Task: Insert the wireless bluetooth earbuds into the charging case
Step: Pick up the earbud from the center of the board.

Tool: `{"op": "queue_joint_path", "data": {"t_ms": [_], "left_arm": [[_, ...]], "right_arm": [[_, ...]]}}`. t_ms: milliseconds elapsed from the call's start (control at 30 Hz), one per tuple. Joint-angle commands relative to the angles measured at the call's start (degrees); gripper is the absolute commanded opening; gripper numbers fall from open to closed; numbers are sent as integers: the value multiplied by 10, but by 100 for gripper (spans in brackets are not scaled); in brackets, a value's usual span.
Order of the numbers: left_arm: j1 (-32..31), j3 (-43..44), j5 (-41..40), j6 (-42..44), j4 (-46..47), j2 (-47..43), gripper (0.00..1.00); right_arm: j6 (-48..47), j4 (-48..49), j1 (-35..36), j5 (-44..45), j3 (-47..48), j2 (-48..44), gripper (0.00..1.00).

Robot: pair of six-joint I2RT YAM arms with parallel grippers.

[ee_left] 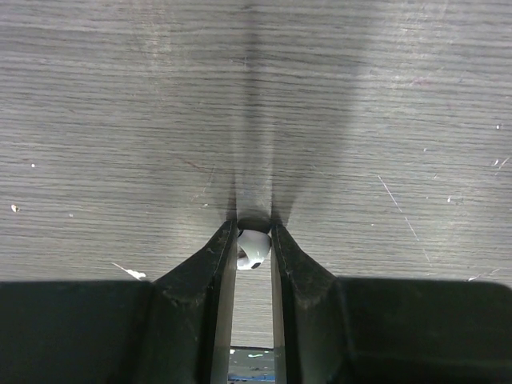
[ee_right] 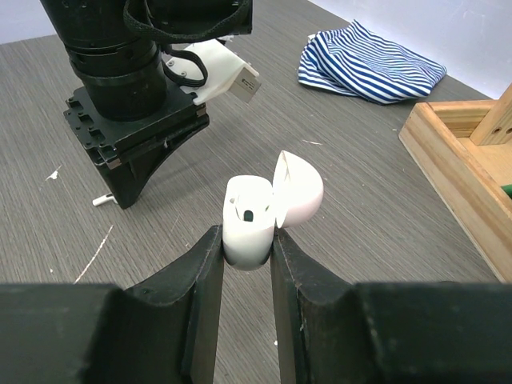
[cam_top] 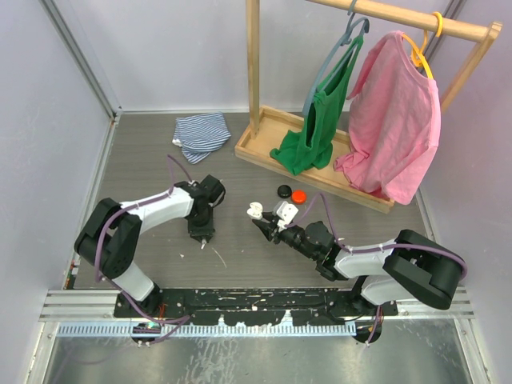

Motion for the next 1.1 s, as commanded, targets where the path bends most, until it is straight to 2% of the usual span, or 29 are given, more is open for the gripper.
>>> {"op": "queue_joint_path", "data": {"t_ms": [0, 567, 1067], "left_arm": [[-2, -5, -13, -26, 2, -37, 16], [-13, 20, -79, -136, 37, -255, 12], [-111, -11, -140, -179, 214, -312, 11]], "right_arm": [[-4, 32, -2, -5, 19, 0, 1], [-1, 47, -2, -12, 13, -2, 1], [3, 69, -2, -14, 3, -2, 1]]}}
